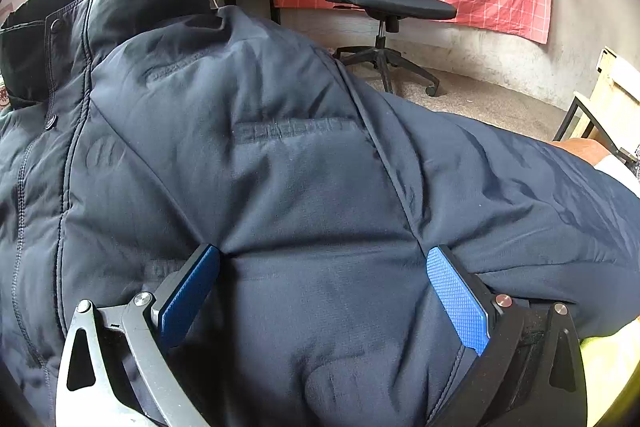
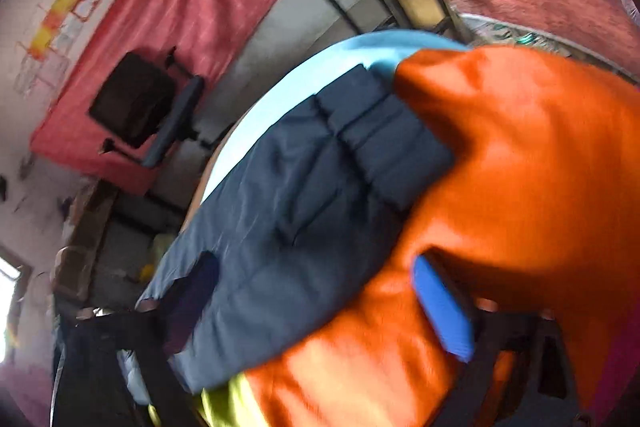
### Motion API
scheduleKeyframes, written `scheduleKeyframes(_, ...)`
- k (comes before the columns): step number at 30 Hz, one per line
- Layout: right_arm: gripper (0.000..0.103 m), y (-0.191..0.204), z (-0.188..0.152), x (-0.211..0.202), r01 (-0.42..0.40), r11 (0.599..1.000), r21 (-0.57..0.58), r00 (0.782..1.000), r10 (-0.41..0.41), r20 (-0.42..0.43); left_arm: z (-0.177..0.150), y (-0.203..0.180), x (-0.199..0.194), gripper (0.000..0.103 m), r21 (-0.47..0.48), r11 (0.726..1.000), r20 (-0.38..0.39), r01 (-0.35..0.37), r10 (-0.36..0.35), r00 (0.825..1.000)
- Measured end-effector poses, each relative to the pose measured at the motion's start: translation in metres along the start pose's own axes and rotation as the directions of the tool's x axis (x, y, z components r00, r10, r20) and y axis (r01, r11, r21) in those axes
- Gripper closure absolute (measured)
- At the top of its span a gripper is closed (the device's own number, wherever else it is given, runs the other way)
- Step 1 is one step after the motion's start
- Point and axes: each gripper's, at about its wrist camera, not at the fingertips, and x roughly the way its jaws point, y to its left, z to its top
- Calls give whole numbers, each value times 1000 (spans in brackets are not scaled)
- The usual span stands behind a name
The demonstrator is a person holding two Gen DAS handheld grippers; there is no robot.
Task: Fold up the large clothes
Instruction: 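Grasp the sleeve cuff with the right gripper and lift it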
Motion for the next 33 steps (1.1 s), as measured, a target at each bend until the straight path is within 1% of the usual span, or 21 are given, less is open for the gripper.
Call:
scheduleKeyframes(1,40,0,2,4,13,1000,6,1000,-13,-10,1,-1,0,1,1,1000,0,-1,1,1000)
scheduleKeyframes(2,53,-1,4,8,41,999,24,999,-41,-22,2,-2,0,1,1,1000,0,-2,2,1000)
scheduleKeyframes(3,61,-1,5,9,41,999,34,999,-40,-27,2,-2,0,1,-1,1000,1,1,-1,1000)
scheduleKeyframes(4,64,1,6,9,31,999,33,999,-30,-28,3,-1,-1,1,-5,1000,4,5,-5,1000)
scheduleKeyframes(6,88,9,6,3,3,1000,-6,1000,-3,-20,1,5,-6,2,-29,999,21,42,-41,999)
scheduleKeyframes(8,93,25,4,-15,-4,996,-87,1000,5,11,1,15,-11,2,-72,992,27,101,-99,995)
scheduleKeyframes(11,94,60,4,-53,-24,976,-216,995,44,85,3,26,-23,2,-119,976,18,180,-179,984)
scheduleKeyframes(12,95,71,5,-62,-30,968,-249,993,57,103,4,31,-30,2,-138,968,29,208,-206,978)
scheduleKeyframes(14,95,106,1,-87,-47,940,-338,984,103,148,0,50,-55,2,-192,944,93,269,-255,962)
scheduleKeyframes(17,95,166,-14,-123,-90,881,-465,963,196,185,-13,87,-98,2,-254,910,172,327,-290,942)
scheduleKeyframes(18,95,188,-24,-135,-108,853,-510,953,235,190,-21,102,-116,2,-261,909,192,324,-280,941)
scheduleKeyframes(19,95,213,-36,-148,-130,819,-559,943,276,186,-26,109,-125,2,-259,912,200,318,-272,941)
scheduleKeyframes(20,95,227,-44,-153,-142,798,-585,937,300,181,-33,124,-141,2,-246,920,208,304,-257,944)
scheduleKeyframes(22,95,267,-73,-168,-191,735,-650,915,373,153,-46,146,-164,2,-230,940,206,252,-206,957)
scheduleKeyframes(23,95,284,-89,-173,-217,706,-674,904,406,133,-55,161,-177,2,-225,948,207,225,-179,962)
scheduleKeyframes(25,95,318,-126,-178,-280,646,-710,881,467,78,-71,186,-200,2,-238,951,232,196,-140,963)
scheduleKeyframes(27,95,345,-165,-178,-333,585,-739,861,509,15,-102,221,-230,2,-254,948,305,193,-111,946)
scheduleKeyframes(28,95,357,-184,-177,-347,552,-758,853,523,-10,-110,226,-241,2,-259,949,317,183,-95,944)
scheduleKeyframes(29,95,370,-209,-175,-357,505,-786,842,538,-37,-120,238,-254,2,-266,951,331,158,-63,941)
scheduleKeyframes(31,94,385,-245,-169,-360,432,-827,832,550,-75,-138,254,-271,2,-283,951,349,122,-16,937)
scheduleKeyframes(33,95,399,-285,-162,-371,365,-854,825,552,-122,-151,273,-283,2,-325,940,363,100,26,932)
